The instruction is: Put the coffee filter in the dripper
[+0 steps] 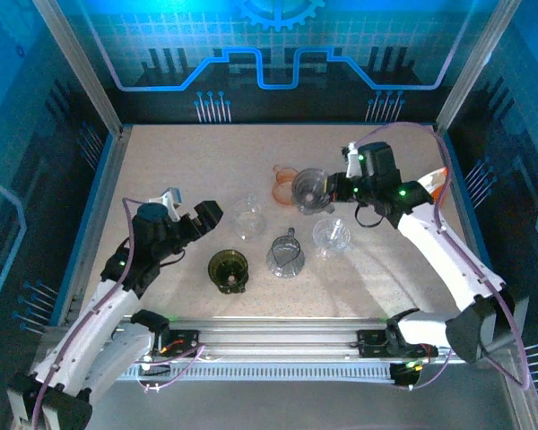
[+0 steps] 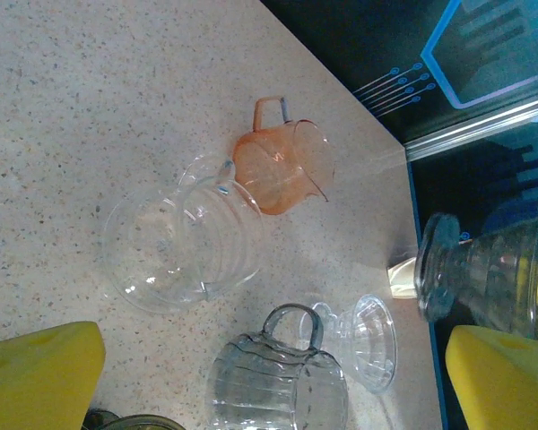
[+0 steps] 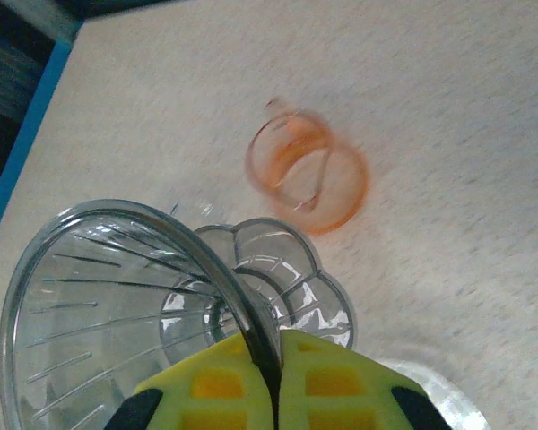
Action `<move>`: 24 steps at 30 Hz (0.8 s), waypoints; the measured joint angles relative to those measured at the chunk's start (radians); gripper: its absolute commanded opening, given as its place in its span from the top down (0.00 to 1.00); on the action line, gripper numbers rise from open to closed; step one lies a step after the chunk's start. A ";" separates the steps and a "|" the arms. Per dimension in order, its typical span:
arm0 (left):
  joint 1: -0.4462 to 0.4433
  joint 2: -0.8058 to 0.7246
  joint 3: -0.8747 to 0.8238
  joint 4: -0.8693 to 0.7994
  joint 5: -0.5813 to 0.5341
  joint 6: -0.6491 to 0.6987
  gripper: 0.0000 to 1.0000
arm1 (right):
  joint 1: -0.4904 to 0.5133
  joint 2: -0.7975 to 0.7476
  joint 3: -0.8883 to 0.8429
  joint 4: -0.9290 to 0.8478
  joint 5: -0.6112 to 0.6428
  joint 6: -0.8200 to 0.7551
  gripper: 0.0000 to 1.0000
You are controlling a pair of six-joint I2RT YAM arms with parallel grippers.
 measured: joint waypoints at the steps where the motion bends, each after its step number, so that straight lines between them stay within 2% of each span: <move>1: 0.000 -0.009 0.000 -0.003 -0.001 0.000 0.01 | 0.032 -0.003 0.005 -0.027 -0.010 0.000 1.00; 11: 0.000 -0.025 0.000 -0.019 -0.002 0.000 0.01 | 0.204 0.065 0.059 -0.225 -0.101 0.031 1.00; 16: 0.000 -0.035 -0.014 -0.023 0.002 0.001 0.01 | 0.219 0.107 0.064 -0.279 -0.107 0.037 1.00; 24: 0.000 -0.045 -0.043 -0.021 0.006 0.019 0.01 | 0.238 0.129 0.064 -0.263 -0.092 0.038 1.00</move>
